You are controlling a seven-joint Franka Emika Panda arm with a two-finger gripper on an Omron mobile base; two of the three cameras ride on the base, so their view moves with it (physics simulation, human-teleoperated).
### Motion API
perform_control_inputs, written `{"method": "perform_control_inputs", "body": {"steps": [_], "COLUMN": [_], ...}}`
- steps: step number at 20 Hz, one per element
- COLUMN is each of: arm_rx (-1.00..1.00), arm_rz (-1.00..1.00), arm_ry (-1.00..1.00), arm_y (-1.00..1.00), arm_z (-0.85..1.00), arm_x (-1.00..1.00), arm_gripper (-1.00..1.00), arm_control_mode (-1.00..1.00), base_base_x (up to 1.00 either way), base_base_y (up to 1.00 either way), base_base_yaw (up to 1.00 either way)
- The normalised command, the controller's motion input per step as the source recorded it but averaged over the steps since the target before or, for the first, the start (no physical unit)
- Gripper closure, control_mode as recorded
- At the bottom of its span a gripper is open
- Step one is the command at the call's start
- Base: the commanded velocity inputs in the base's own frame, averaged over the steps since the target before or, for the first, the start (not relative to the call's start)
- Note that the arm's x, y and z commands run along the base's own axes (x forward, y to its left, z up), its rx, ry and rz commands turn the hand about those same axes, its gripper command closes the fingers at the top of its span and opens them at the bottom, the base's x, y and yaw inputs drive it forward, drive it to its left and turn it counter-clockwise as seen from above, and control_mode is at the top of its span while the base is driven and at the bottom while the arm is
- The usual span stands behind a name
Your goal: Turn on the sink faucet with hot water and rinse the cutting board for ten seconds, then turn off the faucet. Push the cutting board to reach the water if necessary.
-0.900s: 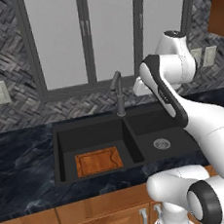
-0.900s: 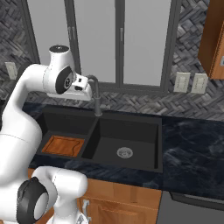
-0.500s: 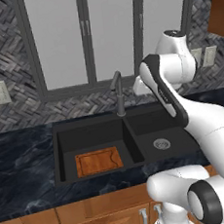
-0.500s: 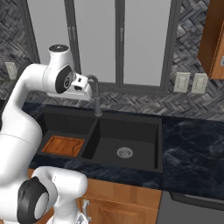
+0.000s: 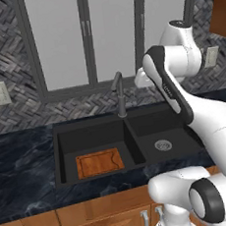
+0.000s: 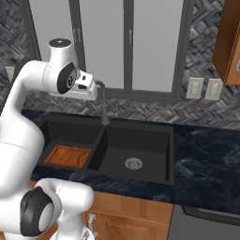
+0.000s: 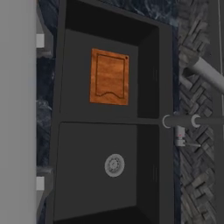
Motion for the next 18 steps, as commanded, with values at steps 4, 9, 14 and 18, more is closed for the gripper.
{"method": "perform_control_inputs", "body": {"steps": [4, 9, 14, 18], "arm_rx": [0.00, 0.00, 0.00, 0.00], "arm_rz": [0.00, 0.00, 0.00, 0.00], "arm_ry": [-0.02, -0.10, -0.11, -0.03], "arm_y": [0.00, 0.00, 0.00, -0.06], "arm_z": [0.04, 0.01, 0.01, -0.02], "arm_x": [0.08, 0.13, 0.22, 0.26], "arm_gripper": [-1.00, -1.00, -1.00, -1.00], "arm_control_mode": [-1.00, -1.00, -1.00, -1.00], "base_base_x": [0.00, 0.00, 0.00, 0.00], "base_base_y": [0.00, 0.00, 0.00, 0.00], "base_base_yaw": [0.00, 0.00, 0.00, 0.00]}}
